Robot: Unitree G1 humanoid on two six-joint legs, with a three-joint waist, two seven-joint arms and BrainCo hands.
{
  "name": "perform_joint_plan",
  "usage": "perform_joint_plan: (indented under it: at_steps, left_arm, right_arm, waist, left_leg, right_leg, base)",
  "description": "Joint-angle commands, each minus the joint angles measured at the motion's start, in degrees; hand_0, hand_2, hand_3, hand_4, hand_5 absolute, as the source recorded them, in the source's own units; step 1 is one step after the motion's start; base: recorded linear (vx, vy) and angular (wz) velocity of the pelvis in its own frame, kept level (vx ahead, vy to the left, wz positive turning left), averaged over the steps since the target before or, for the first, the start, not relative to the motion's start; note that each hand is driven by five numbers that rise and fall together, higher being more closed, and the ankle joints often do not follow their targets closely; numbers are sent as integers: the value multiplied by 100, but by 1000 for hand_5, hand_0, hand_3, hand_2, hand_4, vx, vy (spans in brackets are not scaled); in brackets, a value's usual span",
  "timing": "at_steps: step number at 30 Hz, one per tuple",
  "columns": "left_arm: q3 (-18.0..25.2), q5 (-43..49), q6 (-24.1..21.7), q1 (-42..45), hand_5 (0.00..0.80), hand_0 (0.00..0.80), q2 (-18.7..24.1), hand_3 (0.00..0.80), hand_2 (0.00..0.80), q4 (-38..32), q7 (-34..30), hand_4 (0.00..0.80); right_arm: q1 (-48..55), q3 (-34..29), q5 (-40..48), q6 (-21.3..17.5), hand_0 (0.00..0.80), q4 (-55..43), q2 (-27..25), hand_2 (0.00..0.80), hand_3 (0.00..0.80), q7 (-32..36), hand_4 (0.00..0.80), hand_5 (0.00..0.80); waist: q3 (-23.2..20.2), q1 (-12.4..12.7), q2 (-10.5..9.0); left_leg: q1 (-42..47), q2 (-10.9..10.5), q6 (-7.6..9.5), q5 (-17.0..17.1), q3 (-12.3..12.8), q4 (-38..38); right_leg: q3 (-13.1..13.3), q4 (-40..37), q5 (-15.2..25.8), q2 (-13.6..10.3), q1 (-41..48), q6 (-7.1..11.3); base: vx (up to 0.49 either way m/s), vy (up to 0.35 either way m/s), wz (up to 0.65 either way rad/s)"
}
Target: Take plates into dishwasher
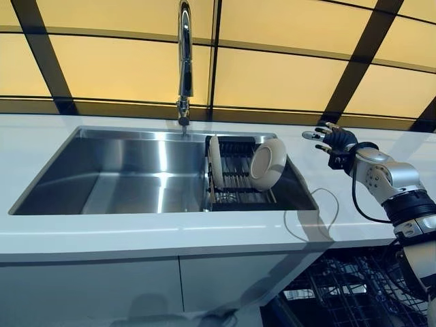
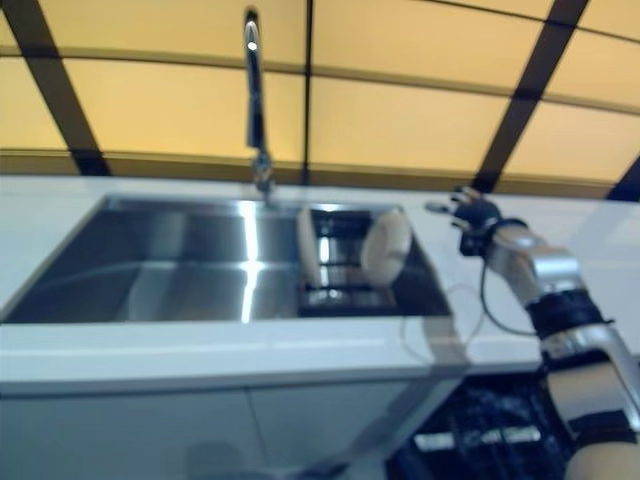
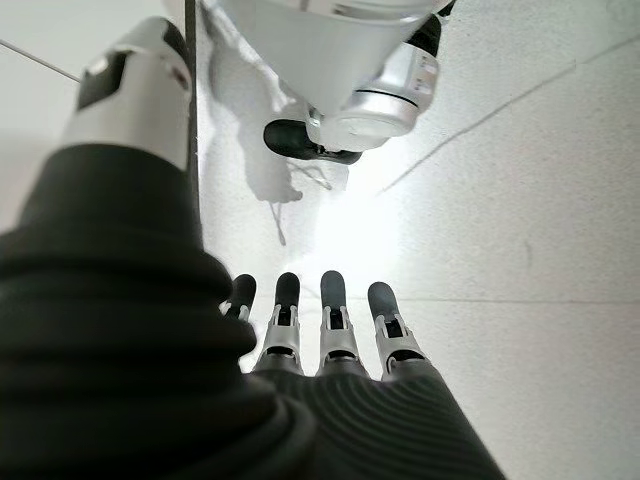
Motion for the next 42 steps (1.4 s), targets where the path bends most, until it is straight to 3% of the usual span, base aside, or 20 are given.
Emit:
perform_joint_plan:
  at_steps: [1, 12, 29, 42]
  left_arm:
    - [-276, 172, -23, 38, 0, 0, 114, 0, 0, 185, -95, 0]
    - [-404, 117, -15, 137, 0, 0, 228, 0, 0, 157, -122, 0]
    - [-577, -166, -66, 147, 0, 0, 261, 0, 0, -9, -80, 0]
    - [-636, -234, -110, 124, 0, 0, 297, 0, 0, -61, -71, 0]
  right_arm:
    - [-713, 275, -88, -197, 0, 38, -107, 0, 0, -110, 0, 0]
    - [-754, 283, -271, -345, 0, 129, -227, 0, 0, -306, 0, 0]
    - [-1112, 581, -549, -666, 0, 448, -439, 0, 0, -325, 0, 0]
    - [-1246, 681, -500, -639, 0, 518, -510, 0, 0, -304, 0, 0]
  waist:
    - [-189, 118, -29]
    - [187, 143, 18]
    - [602, 184, 171]
    - [764, 200, 211]
  left_leg:
    - [337, 192, -379, -478, 205, -1]
    - [118, 218, -340, -440, 192, -1]
    - [-116, 189, -352, -380, 102, -1]
    - [-202, 175, -385, -347, 41, -1]
  right_leg:
    - [-46, -54, 939, -693, -527, 906]
    - [-73, -2, 1042, -697, -834, 957]
    - [-116, 2, 994, -650, -1025, 887]
    - [-185, -10, 962, -644, -1061, 855]
  base:
    - [65, -10, 0]
    - [-13, -36, 1]
    - [-13, -14, 6]
    - [-12, -11, 7]
